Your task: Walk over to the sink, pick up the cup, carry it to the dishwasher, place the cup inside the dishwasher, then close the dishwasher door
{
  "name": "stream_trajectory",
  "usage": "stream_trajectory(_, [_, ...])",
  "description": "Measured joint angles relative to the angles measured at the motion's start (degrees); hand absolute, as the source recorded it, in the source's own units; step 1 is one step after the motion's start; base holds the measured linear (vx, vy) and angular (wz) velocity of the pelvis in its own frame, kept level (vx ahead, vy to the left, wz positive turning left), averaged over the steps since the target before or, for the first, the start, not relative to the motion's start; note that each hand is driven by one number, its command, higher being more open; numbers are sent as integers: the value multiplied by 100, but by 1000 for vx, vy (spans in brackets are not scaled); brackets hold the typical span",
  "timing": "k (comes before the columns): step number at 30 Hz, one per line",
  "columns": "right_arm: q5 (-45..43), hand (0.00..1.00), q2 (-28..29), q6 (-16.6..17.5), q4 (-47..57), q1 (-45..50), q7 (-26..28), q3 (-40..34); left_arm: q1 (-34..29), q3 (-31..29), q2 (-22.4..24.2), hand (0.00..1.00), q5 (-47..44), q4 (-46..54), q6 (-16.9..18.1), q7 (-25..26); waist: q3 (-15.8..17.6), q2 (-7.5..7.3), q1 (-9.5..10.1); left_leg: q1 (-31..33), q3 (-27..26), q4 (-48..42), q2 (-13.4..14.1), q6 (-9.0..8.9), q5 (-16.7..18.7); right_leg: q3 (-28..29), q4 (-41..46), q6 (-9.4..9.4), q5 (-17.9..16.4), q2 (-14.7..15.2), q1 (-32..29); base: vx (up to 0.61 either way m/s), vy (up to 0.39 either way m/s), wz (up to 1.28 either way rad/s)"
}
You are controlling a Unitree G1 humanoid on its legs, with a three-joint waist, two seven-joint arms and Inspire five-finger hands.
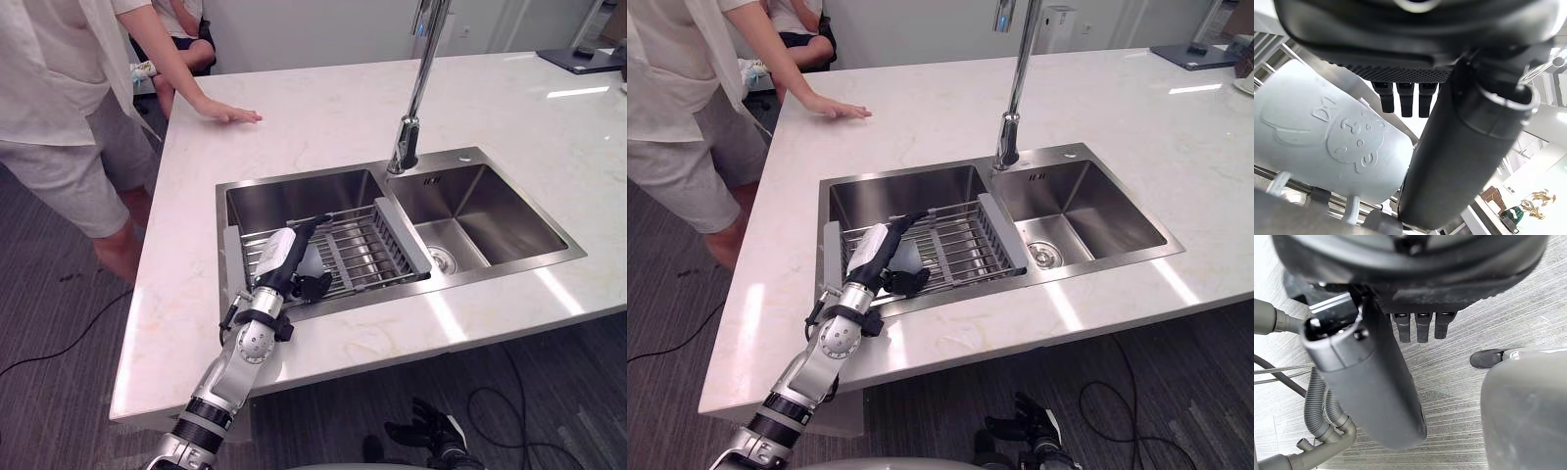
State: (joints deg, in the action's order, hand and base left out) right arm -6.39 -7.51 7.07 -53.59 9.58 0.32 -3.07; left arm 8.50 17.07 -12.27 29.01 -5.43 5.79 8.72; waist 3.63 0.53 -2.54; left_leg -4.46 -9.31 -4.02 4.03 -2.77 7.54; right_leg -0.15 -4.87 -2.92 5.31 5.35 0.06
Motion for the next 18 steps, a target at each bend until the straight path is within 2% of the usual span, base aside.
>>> stream_trajectory(8, [1, 90, -4, -1, 0, 14, 7, -3, -319, -100, -30, 90, -277, 551, 3, 0, -8, 13, 27, -12, 20, -12, 1, 0, 0, -33, 1, 7, -5, 2, 34, 0, 0, 0])
stream_trajectory(18, [19, 90, -26, -4, -1, 25, 56, 0, -530, -252, -82, 90, -331, 708, 5, -45, -22, 37, 51, -9, 80, -18, 6, -1, -1, -110, 2, 26, -20, 4, 67, 0, 0, 2])
